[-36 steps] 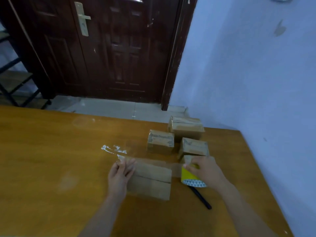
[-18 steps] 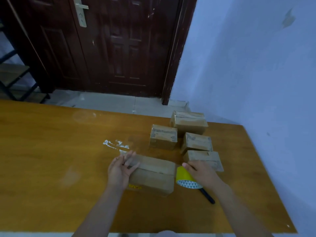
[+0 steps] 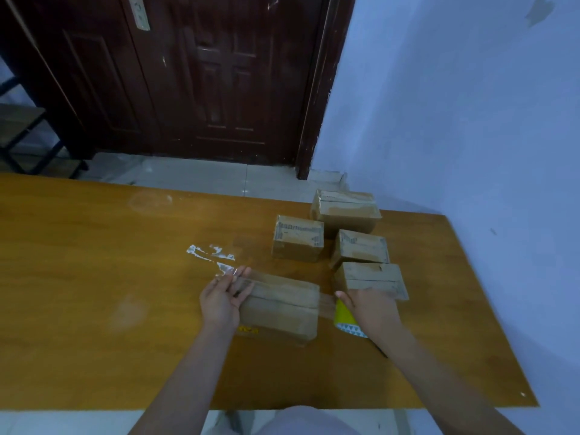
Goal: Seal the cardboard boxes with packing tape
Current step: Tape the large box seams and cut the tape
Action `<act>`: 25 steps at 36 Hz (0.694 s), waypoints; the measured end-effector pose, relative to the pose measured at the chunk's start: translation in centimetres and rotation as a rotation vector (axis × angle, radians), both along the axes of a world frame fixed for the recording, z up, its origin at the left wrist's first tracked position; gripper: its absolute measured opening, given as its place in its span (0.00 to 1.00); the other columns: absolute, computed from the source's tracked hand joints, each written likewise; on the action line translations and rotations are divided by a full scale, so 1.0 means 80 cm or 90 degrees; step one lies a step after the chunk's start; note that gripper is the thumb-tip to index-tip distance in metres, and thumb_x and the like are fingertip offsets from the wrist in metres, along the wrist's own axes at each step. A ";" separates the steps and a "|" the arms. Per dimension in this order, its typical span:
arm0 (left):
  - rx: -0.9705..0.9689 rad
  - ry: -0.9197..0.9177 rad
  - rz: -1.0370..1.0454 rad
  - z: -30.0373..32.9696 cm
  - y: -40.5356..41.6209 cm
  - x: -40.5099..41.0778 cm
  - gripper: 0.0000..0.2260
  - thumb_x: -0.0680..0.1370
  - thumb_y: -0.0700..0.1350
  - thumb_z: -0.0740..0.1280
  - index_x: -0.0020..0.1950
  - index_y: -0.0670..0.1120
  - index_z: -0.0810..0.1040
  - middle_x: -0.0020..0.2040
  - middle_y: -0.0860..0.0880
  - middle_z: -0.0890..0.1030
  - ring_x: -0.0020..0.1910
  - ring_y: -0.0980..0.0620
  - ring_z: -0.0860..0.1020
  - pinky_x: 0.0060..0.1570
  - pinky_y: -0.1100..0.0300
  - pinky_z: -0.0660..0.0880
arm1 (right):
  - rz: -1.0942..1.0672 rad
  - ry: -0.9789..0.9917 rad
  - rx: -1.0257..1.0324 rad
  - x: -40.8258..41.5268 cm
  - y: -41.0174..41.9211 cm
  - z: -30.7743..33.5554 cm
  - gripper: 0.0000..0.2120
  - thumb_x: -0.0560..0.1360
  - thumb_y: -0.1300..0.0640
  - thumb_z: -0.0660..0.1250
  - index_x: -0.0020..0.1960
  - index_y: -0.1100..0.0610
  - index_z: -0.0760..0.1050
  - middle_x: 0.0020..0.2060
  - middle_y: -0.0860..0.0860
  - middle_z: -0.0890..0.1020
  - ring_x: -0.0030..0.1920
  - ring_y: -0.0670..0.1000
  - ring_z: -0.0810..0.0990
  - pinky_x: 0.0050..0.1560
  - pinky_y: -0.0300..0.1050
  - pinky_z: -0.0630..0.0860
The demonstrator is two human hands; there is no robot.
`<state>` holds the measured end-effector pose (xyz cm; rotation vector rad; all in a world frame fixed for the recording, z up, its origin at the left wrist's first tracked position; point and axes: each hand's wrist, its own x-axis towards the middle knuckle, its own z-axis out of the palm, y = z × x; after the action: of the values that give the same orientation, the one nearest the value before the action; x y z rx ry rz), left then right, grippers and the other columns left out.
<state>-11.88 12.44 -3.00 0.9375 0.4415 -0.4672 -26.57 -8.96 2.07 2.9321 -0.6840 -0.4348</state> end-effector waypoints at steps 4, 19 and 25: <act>-0.080 0.021 -0.024 -0.006 0.011 0.009 0.11 0.82 0.37 0.57 0.63 0.35 0.68 0.62 0.34 0.76 0.48 0.47 0.83 0.44 0.44 0.81 | 0.008 -0.012 0.049 0.009 0.006 -0.002 0.21 0.81 0.41 0.46 0.41 0.52 0.69 0.28 0.46 0.66 0.28 0.47 0.65 0.24 0.39 0.58; -0.285 0.041 -0.072 -0.013 0.029 0.013 0.39 0.45 0.43 0.85 0.50 0.44 0.69 0.55 0.36 0.82 0.54 0.42 0.82 0.44 0.30 0.74 | 0.049 -0.027 0.111 0.031 0.013 -0.018 0.23 0.81 0.40 0.47 0.32 0.50 0.60 0.29 0.46 0.69 0.34 0.50 0.72 0.26 0.40 0.58; -0.279 0.058 -0.064 -0.006 0.029 0.010 0.45 0.44 0.43 0.85 0.56 0.43 0.68 0.55 0.36 0.82 0.58 0.42 0.79 0.45 0.29 0.73 | 0.028 -0.002 0.119 0.037 0.018 -0.019 0.23 0.81 0.41 0.48 0.33 0.51 0.63 0.29 0.47 0.70 0.34 0.50 0.73 0.31 0.42 0.65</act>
<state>-11.08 14.77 -3.45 0.5174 0.3551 -0.6688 -23.61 -7.48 0.57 3.1166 -0.6085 -0.5167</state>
